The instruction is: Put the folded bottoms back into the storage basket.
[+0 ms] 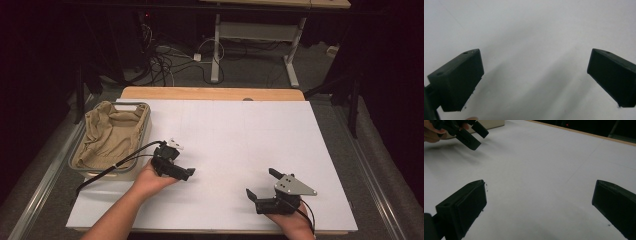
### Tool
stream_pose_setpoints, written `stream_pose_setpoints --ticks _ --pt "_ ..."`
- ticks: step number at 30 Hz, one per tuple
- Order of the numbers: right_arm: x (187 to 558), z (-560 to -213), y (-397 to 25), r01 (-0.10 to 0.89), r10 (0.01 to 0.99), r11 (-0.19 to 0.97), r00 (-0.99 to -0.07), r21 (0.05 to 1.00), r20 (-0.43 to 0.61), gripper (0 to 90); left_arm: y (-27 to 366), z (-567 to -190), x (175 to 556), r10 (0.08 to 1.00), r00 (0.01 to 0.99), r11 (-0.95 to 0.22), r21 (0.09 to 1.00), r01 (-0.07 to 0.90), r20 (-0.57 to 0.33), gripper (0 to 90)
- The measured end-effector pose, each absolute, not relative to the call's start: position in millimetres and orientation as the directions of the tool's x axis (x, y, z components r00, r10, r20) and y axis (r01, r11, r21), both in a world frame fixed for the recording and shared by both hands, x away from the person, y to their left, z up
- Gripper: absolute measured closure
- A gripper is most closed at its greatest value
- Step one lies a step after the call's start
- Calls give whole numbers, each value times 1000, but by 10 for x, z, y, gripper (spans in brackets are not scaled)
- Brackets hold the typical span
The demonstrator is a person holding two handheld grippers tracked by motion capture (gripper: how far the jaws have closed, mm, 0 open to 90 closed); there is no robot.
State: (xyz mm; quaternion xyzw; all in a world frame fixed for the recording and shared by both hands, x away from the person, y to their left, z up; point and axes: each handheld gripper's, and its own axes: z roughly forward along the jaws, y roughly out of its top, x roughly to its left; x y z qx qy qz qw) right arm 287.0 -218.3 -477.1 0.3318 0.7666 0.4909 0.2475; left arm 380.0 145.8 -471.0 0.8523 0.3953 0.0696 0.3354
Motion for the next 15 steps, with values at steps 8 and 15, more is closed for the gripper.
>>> stream_pose_setpoints --ticks 8,15 --pt "2856 -4776 -2174 250 756 287 -652 925 -58 3 1587 -4817 3551 698 705 -332 813 478 -129 3" --pt "2808 -4763 -2158 222 760 264 -647 938 -61 4 1759 -4809 3324 680 720 -190 915 355 -138 3"
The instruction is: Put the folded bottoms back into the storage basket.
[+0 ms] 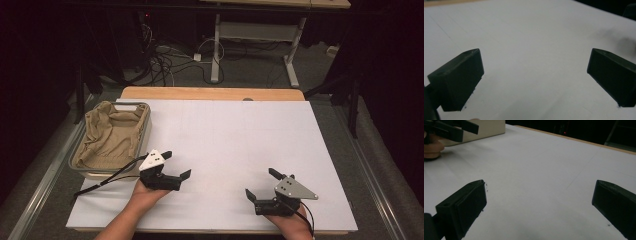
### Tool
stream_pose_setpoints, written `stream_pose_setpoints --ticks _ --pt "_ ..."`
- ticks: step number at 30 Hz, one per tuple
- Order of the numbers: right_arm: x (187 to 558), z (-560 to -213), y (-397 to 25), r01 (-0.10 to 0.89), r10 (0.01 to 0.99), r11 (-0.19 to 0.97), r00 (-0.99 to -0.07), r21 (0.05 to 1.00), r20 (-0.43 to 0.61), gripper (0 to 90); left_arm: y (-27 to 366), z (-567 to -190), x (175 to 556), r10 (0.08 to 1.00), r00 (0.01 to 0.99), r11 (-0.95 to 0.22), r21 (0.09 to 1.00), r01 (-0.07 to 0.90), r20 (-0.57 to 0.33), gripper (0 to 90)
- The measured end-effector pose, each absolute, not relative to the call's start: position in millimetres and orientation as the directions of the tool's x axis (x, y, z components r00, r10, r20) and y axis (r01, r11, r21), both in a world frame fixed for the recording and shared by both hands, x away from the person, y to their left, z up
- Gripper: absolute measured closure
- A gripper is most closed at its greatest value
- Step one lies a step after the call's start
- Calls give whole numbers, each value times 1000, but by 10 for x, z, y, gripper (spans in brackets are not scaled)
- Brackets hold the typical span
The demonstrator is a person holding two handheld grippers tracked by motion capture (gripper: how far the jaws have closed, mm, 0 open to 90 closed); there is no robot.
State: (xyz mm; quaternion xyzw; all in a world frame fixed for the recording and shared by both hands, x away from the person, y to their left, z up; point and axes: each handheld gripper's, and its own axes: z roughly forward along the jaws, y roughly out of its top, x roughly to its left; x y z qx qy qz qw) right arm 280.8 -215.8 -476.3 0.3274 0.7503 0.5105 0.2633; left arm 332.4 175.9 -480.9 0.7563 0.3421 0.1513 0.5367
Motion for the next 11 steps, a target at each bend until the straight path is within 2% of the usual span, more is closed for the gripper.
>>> stream_pose_setpoints --ticks 4,11 --pt "2782 -4755 -2177 216 775 242 -630 946 -55 3 1797 -4816 3217 661 743 -161 948 275 -104 2" --pt "2798 -4763 -2219 240 806 212 -592 947 -30 4 1792 -4834 3250 640 758 -161 943 292 -125 1"
